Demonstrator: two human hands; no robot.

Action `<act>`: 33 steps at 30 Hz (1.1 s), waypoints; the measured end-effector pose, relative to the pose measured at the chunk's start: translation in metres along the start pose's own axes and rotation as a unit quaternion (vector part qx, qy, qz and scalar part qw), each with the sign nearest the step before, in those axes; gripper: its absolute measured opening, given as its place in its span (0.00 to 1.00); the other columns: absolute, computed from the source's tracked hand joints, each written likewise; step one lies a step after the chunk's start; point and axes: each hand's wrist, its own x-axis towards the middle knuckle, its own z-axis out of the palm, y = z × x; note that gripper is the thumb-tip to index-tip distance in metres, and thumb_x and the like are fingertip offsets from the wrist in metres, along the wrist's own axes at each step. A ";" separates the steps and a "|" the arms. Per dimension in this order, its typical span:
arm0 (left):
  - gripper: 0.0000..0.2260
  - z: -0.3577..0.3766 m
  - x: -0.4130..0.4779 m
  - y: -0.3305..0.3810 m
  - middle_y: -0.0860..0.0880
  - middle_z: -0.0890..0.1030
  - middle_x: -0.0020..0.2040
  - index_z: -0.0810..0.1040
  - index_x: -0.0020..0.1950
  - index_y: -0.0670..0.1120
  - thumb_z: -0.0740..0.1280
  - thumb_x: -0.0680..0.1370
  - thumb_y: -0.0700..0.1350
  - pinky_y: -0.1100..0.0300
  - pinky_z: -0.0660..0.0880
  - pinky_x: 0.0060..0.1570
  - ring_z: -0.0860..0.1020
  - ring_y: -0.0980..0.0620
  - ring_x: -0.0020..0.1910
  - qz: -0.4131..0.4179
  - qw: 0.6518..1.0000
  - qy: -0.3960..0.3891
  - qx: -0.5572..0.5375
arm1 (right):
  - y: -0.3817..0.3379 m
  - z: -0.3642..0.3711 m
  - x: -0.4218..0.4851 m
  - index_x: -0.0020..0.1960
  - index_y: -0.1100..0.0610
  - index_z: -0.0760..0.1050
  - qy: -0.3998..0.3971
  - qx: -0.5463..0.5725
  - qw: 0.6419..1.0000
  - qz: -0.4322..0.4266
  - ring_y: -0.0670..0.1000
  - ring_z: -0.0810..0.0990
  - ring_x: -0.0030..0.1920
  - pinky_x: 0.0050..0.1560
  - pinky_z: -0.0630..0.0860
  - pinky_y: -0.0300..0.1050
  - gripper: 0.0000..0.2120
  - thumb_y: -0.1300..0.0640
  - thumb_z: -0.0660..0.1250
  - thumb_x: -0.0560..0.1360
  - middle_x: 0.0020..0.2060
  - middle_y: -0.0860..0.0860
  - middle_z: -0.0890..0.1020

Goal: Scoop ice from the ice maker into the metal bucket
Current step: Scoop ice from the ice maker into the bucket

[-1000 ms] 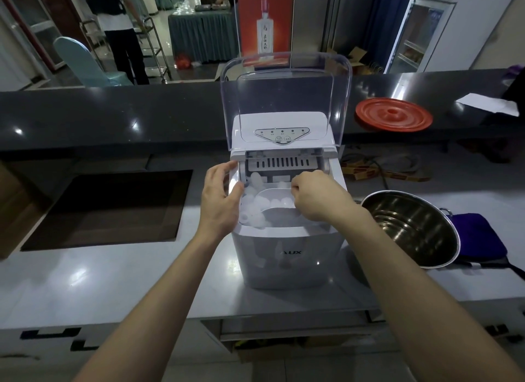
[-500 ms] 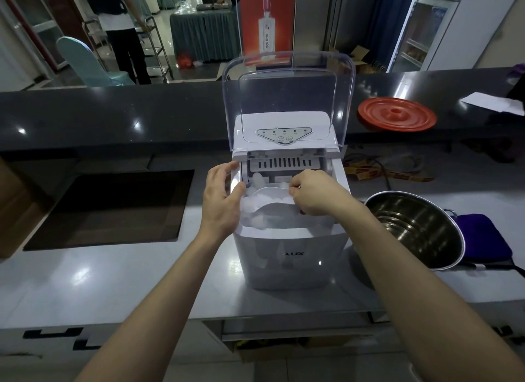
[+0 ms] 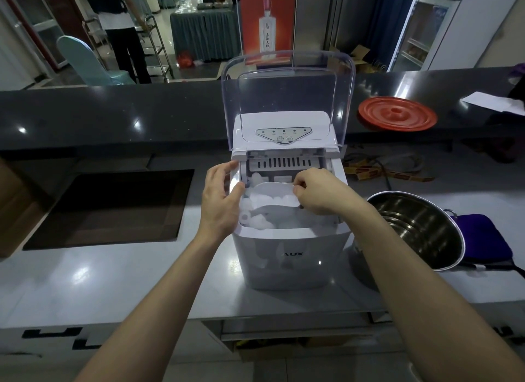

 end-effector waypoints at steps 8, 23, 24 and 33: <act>0.16 -0.002 -0.001 0.001 0.52 0.72 0.72 0.76 0.74 0.49 0.66 0.86 0.41 0.84 0.68 0.53 0.75 0.57 0.66 0.004 1.000 -0.003 0.003 | -0.004 0.001 -0.005 0.49 0.60 0.85 0.040 0.048 0.998 -0.009 0.51 0.80 0.37 0.38 0.79 0.49 0.15 0.57 0.61 0.85 0.38 0.51 0.86; 0.16 0.000 -0.001 0.002 0.51 0.72 0.72 0.75 0.74 0.47 0.66 0.86 0.40 0.84 0.69 0.51 0.74 0.54 0.68 0.004 1.000 0.003 0.007 | -0.003 0.002 -0.006 0.52 0.62 0.84 0.054 0.050 0.997 -0.018 0.60 0.83 0.47 0.50 0.83 0.60 0.14 0.57 0.62 0.84 0.45 0.58 0.86; 0.16 0.000 -0.001 0.002 0.50 0.72 0.72 0.75 0.74 0.47 0.66 0.86 0.40 0.83 0.70 0.52 0.74 0.54 0.68 0.006 1.000 0.003 0.007 | -0.003 0.004 -0.005 0.52 0.62 0.84 0.054 0.048 0.997 -0.019 0.59 0.83 0.47 0.51 0.83 0.60 0.14 0.56 0.62 0.84 0.45 0.57 0.86; 0.16 0.002 0.002 -0.002 0.53 0.72 0.72 0.75 0.75 0.49 0.67 0.86 0.43 0.85 0.67 0.49 0.74 0.57 0.66 0.007 0.999 0.009 0.037 | -0.002 0.005 -0.003 0.53 0.60 0.85 0.053 0.045 0.997 -0.010 0.59 0.83 0.47 0.51 0.84 0.60 0.13 0.56 0.63 0.84 0.46 0.56 0.86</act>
